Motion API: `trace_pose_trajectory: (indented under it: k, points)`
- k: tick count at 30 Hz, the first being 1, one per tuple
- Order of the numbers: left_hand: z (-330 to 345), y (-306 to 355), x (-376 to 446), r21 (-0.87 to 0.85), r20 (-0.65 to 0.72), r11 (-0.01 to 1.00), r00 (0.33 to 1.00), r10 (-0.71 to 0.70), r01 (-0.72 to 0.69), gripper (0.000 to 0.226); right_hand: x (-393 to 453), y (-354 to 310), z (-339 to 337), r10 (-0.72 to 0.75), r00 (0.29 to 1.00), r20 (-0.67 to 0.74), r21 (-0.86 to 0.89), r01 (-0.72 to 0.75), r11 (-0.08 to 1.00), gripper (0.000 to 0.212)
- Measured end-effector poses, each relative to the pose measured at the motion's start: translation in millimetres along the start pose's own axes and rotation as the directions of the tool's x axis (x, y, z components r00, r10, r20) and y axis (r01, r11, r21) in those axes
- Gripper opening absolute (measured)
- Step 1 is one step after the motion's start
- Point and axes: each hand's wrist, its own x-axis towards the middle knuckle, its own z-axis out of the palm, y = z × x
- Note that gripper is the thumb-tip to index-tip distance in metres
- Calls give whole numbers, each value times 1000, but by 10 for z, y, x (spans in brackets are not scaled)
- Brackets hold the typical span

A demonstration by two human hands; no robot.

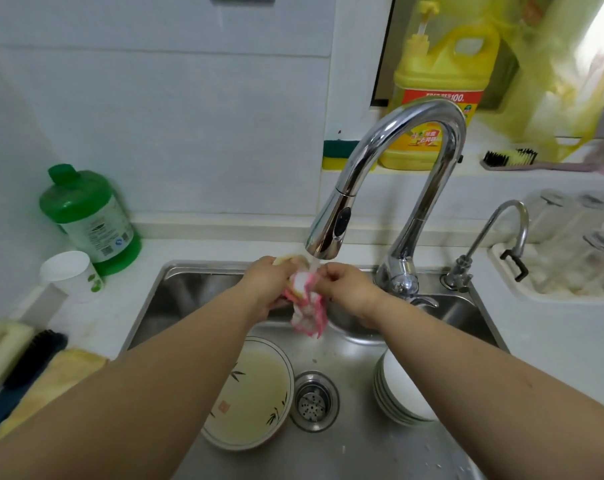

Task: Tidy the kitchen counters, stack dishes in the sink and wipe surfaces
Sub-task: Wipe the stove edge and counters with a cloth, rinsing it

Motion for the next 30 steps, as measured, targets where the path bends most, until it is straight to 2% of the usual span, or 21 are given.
trace_pose_trajectory:
  k: [2,5,8,11,15,18,22,25,27,29,30]
  points:
    - [-73,-52,76,-1,-38,1000,999,-7,7,22,3,-45,51,21,1000,21,40,-22,999,26]
    - [-121,-135,150,-30,-74,999,997,-15,13,42,-21,-144,113,11,1000,0,110,-11,994,15]
    - [-112,-162,155,7,-59,1000,998,2,-2,52,-6,-163,101,22,999,-43,247,-10,969,21]
    - [-40,-172,128,127,97,988,993,74,-87,31,-27,-143,56,34,994,-107,227,-9,974,28]
    - [113,-214,100,203,264,965,959,108,-165,21,-55,-122,-22,-9,990,-139,193,36,981,35]
    - [197,-245,130,190,293,966,949,117,-177,17,-78,-94,-118,-33,991,-132,191,58,980,17]
    - [274,-204,162,107,241,978,959,148,-178,10,-60,5,-260,-31,984,-175,185,63,981,8]
    - [275,-157,180,49,182,989,975,130,-141,12,-89,76,-327,63,997,-34,192,-55,980,12]
    - [226,-128,166,42,128,990,984,126,-132,17,-132,85,-335,120,992,43,59,-122,991,11]
    - [136,-119,162,56,29,991,992,122,-123,23,-129,105,-331,160,986,46,-23,-160,987,18]
    - [75,-128,173,78,-20,989,992,125,-123,24,-115,114,-317,180,982,51,0,-180,984,23]
